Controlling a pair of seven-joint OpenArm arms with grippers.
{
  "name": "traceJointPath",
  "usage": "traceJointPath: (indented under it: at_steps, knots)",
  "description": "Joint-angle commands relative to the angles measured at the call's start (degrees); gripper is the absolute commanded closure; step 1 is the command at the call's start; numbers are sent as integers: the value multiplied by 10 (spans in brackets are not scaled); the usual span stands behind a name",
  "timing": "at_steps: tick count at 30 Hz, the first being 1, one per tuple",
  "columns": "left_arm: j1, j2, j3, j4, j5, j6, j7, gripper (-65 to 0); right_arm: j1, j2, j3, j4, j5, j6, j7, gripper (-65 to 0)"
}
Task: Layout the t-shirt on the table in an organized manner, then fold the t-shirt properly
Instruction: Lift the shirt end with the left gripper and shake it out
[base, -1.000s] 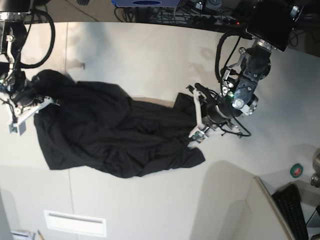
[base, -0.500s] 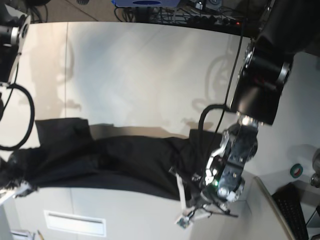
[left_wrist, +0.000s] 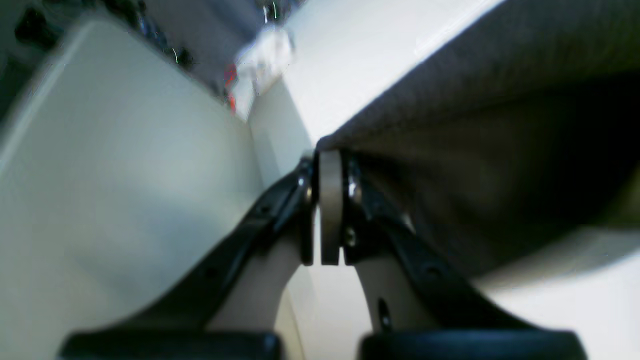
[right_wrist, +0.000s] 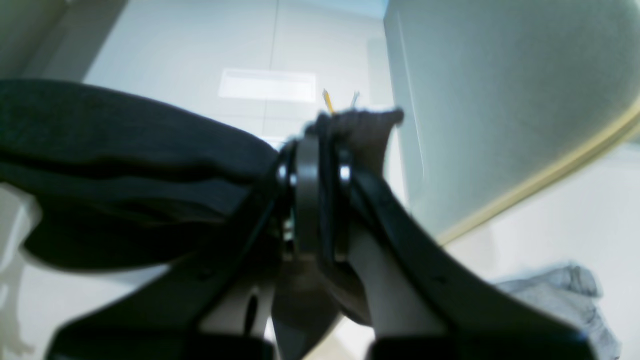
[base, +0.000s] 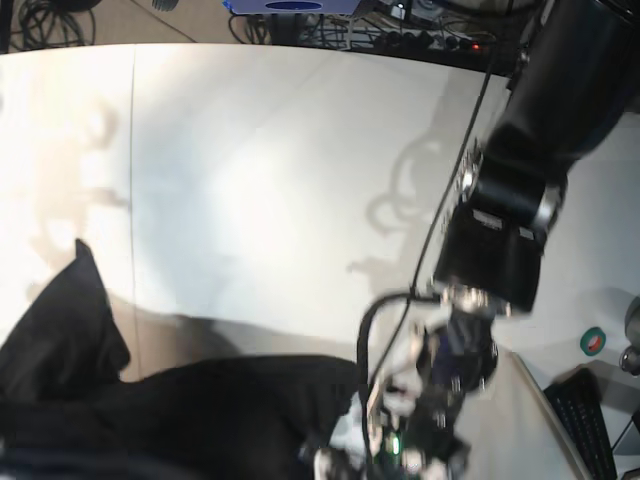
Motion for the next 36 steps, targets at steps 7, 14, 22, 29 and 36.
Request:
traceJointPath:
  at_steps: [7, 14, 22, 29, 36]
  knots:
    - [249, -19, 0, 102, 134, 2, -9, 0, -210, -72, 72, 19, -7, -3, 13, 0]
    - [389, -17, -1, 14, 162, 2, -12, 0, -289, -113, 69, -145, -8, 0, 70, 0]
    - [428, -14, -37, -1, 141, 2, -12, 0, -291, -110, 68, -206, -8, 1, 99, 0]
    - [461, -27, -150, 103, -40, 2, -9, -451, -294, -110, 68, -184, -8, 1, 98, 0]
    - [410, -59, -237, 88, -172, 2, -8, -502, -294, -109, 68, -184, -8, 1, 98, 0]
